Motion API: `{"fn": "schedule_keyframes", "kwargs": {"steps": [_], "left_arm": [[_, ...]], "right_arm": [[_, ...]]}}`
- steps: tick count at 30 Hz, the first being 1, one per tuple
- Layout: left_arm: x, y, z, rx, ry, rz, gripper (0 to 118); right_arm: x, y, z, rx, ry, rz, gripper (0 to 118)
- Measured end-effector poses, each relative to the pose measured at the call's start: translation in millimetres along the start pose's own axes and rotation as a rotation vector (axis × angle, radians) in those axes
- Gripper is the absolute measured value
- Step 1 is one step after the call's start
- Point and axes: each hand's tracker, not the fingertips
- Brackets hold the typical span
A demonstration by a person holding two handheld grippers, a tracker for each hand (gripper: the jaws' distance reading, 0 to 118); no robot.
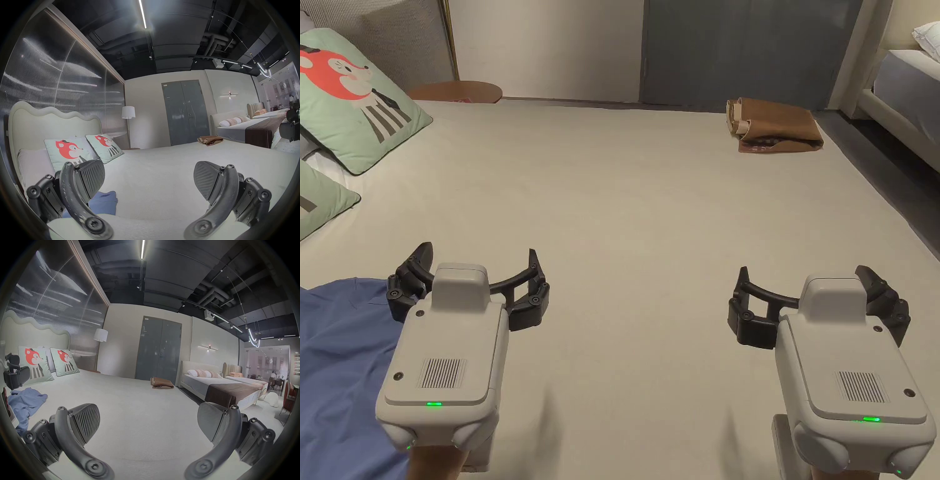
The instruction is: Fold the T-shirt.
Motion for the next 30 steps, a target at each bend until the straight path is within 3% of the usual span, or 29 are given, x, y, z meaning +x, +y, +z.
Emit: {"fn": "schedule_keyframes", "kwargs": {"steps": [30], "left_arm": [[-1.9,1.6,-0.7,-0.006,-0.013,0.008,108]], "right_arm": [[0.6,-0.5,0.2,-0.007,0.006,0.001,118]]}}
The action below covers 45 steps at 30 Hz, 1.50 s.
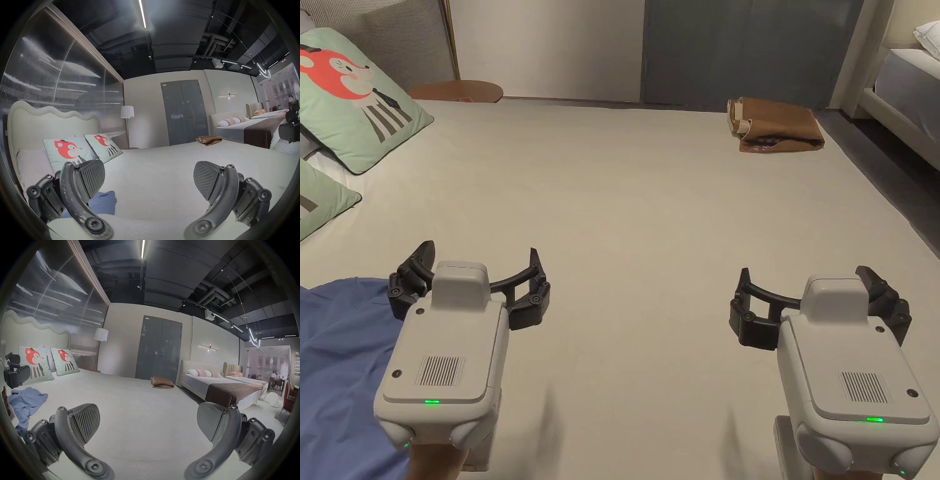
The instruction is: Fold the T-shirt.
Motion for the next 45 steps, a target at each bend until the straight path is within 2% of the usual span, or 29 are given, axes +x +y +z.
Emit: {"fn": "schedule_keyframes", "kwargs": {"steps": [1,2,3,4,5,6,7,8,15,20,24,32,37,40,45], "left_arm": [[0,0,0,-0.005,0.002,0.006,108],[-1,1,2,-0.007,-0.013,0.020,101],[-3,2,3,-0.003,-0.038,0.039,82],[-1,2,4,-0.006,-0.044,0.043,48],[1,2,2,-0.013,-0.022,0.037,1],[4,1,2,-0.024,0.020,0.024,0],[2,1,2,-0.021,-0.024,0.039,0],[1,1,3,-0.022,-0.057,0.059,0],[-4,1,6,-0.027,-0.017,0.041,0],[-29,1,11,-0.031,0.041,0.029,0],[-73,1,25,-0.040,0.143,0.019,0],[-190,-3,74,-0.086,0.410,-0.011,0],[-248,-6,113,-0.114,0.566,-0.038,0],[-273,-8,132,-0.133,0.625,-0.029,0],[-293,-12,146,-0.158,0.679,-0.011,0]], "right_arm": [[0,0,0,-0.004,0.001,0.004,118],[0,0,1,-0.007,0.002,0.004,116],[0,1,2,-0.004,0.011,0.000,107],[0,2,4,0.002,0.023,-0.005,87],[-2,2,3,-0.002,0.015,-0.002,46],[-4,3,1,-0.015,-0.006,0.020,10],[-7,3,1,-0.025,-0.020,0.050,1],[-8,4,0,-0.011,-0.009,0.032,0],[-10,12,-3,-0.017,0.022,0.002,0],[-31,13,-10,-0.013,0.074,-0.003,0],[-72,20,-20,0.000,0.180,-0.024,0],[-193,37,-21,0.038,0.458,-0.029,0],[-256,42,-11,0.041,0.611,-0.033,0],[-282,43,-4,0.034,0.676,-0.034,0],[-303,40,3,0.024,0.726,-0.034,0]]}}
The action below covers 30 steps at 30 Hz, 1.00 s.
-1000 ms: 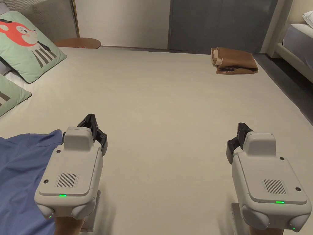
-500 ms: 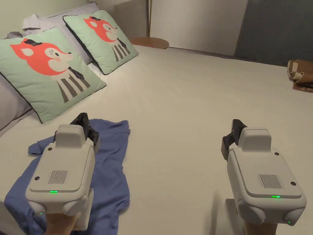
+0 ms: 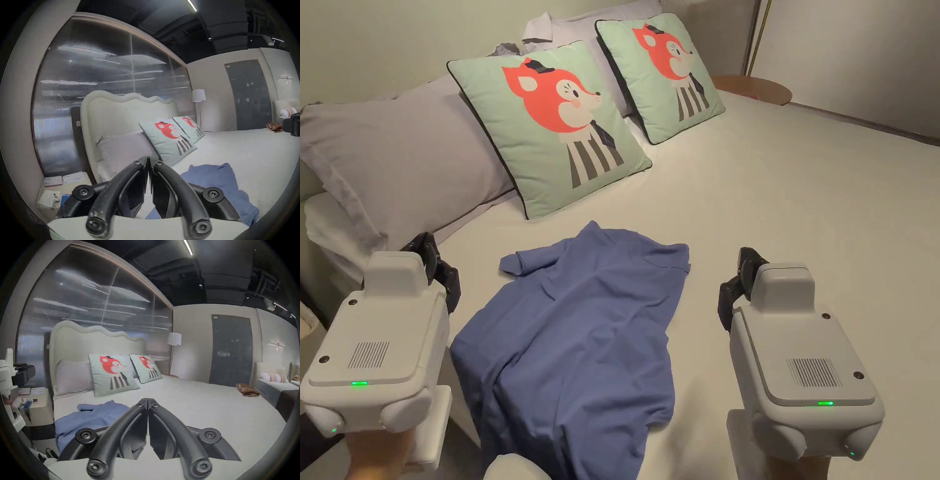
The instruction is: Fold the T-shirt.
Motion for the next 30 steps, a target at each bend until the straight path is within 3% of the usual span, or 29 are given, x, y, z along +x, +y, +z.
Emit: {"fn": "schedule_keyframes", "kwargs": {"steps": [3,11,12,14,15,16,17,18,28,29,30], "left_arm": [[1,-1,-7,-0.028,-0.008,0.007,0],[49,0,-63,-0.232,-0.196,0.056,2],[58,0,-73,-0.262,-0.218,0.053,10],[76,-2,-94,-0.344,-0.247,0.017,46],[90,-2,-99,-0.390,-0.257,-0.002,55],[100,-5,-112,-0.461,-0.279,-0.014,55],[106,-9,-121,-0.491,-0.283,-0.006,88],[115,-14,-132,-0.539,-0.278,0.001,107],[178,-91,-178,-0.889,-0.299,-0.018,106],[180,-94,-176,-0.898,-0.301,-0.015,96],[183,-96,-171,-0.904,-0.319,0.001,70]], "right_arm": [[-2,-2,-1,-0.010,0.013,0.002,0],[21,-5,-1,-0.018,-0.029,0.016,0],[25,-5,-2,-0.019,-0.046,0.016,0],[33,-5,-3,-0.017,-0.062,0.005,0],[37,-5,-5,-0.021,-0.072,0.003,0],[41,-6,-7,-0.024,-0.081,0.002,0],[44,-6,-8,-0.026,-0.086,0.001,0],[47,-7,-7,-0.029,-0.093,0.002,0],[78,-18,-3,-0.065,-0.164,0.009,0],[81,-20,-1,-0.068,-0.170,0.009,0],[84,-21,0,-0.073,-0.177,0.010,0]]}}
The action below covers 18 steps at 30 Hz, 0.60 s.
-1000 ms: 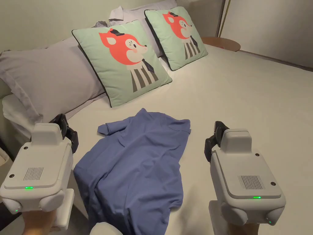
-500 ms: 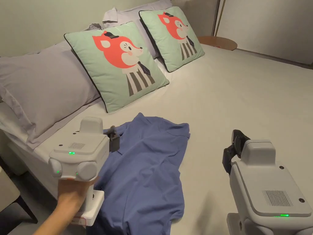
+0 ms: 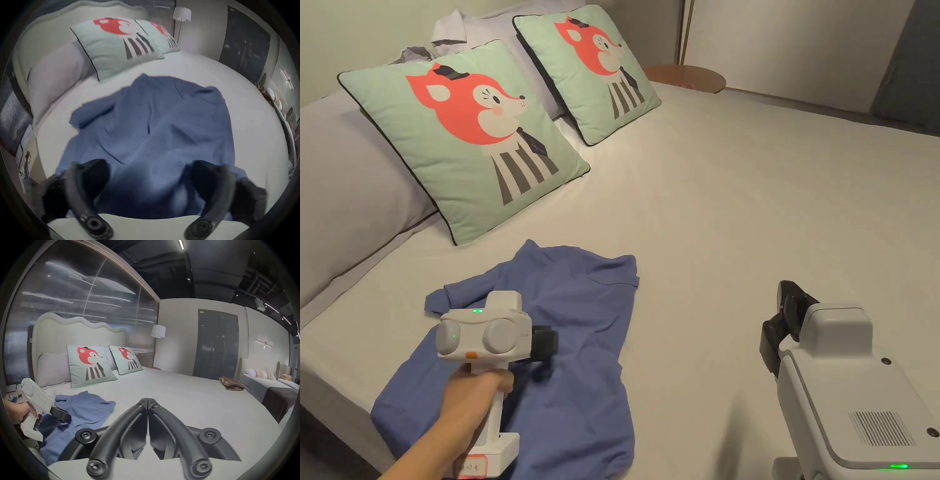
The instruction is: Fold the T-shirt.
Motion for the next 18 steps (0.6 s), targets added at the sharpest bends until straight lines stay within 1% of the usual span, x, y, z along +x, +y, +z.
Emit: {"fn": "schedule_keyframes", "kwargs": {"steps": [1,2,3,4,6,9,11,14,18], "left_arm": [[3,-5,2,-0.001,-0.001,-0.010,40],[7,-9,5,0.000,0.023,-0.024,21],[9,-13,11,0.035,0.022,-0.064,9],[10,-16,14,0.037,-0.013,-0.105,6],[5,-14,21,0.036,-0.009,-0.087,5],[1,-8,40,0.091,-0.043,-0.070,5],[3,-4,63,0.150,-0.078,-0.062,5],[16,12,108,0.222,-0.170,-0.041,5],[55,39,169,0.351,-0.245,-0.180,5]], "right_arm": [[3,-1,1,-0.002,-0.007,0.002,0],[6,-2,2,-0.005,-0.012,0.003,0],[8,-3,3,-0.007,-0.017,0.002,0],[12,-3,4,-0.010,-0.022,-0.002,0],[16,-2,9,-0.008,-0.027,-0.012,0],[22,0,17,0.004,-0.036,-0.020,0],[28,3,24,0.013,-0.038,-0.023,0],[38,6,35,0.031,-0.044,-0.028,0],[57,11,51,0.053,-0.071,-0.038,0]]}}
